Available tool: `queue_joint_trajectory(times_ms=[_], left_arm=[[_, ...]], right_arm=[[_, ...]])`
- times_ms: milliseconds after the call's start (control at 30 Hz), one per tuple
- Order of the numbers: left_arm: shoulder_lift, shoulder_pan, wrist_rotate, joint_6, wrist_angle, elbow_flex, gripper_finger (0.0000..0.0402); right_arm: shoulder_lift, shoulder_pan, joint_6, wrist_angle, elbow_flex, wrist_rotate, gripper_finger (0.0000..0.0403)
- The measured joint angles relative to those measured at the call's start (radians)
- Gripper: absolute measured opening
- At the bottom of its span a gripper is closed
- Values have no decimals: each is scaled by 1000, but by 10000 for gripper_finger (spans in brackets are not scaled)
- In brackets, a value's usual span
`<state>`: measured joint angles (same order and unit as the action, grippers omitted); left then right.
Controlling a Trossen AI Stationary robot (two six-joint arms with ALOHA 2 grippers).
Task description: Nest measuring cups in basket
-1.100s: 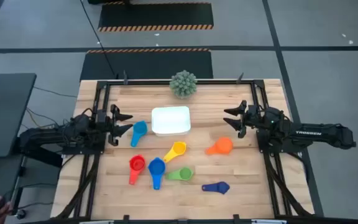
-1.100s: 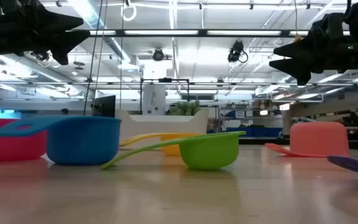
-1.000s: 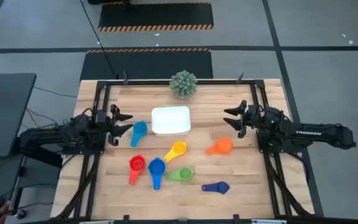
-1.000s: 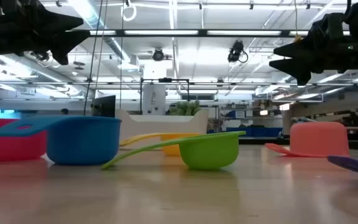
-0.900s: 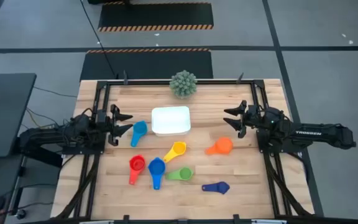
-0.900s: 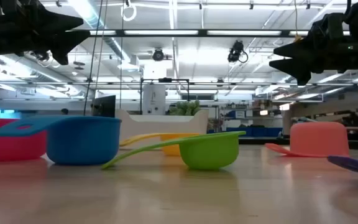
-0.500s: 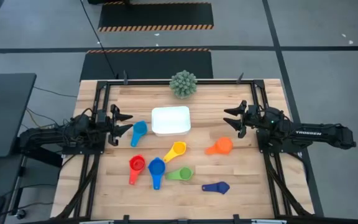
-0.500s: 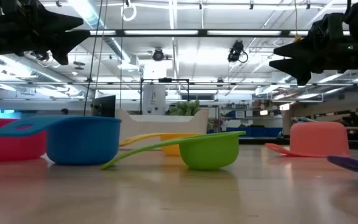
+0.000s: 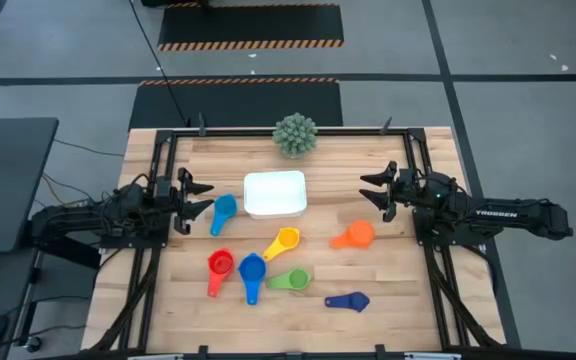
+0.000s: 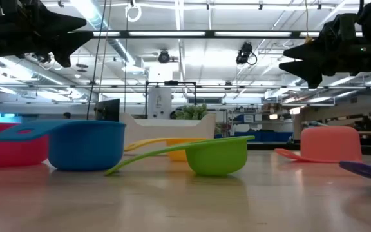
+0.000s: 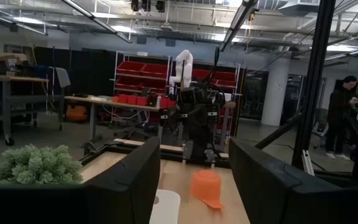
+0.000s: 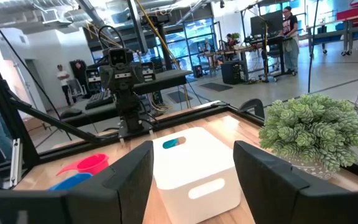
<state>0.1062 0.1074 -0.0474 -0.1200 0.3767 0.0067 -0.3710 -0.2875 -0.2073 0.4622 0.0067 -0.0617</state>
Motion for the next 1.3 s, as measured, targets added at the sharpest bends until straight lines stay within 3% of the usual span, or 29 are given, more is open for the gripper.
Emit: queue_joint_trajectory(times_ms=[767, 900, 1067, 1300], left_arm=[[0, 0, 0, -8, 0, 0, 197], [0, 0, 0, -125, 0, 0, 197], [0, 0, 0, -131, 10, 0, 197], [0, 1, -25, -132, 20, 0, 197]], right_arm=[[0, 0, 2, 0, 0, 0, 229], [0, -3, 177, 13, 0, 11, 229], [0, -3, 354, 29, 0, 46, 229], [0, -3, 384, 34, 0, 44, 229]])
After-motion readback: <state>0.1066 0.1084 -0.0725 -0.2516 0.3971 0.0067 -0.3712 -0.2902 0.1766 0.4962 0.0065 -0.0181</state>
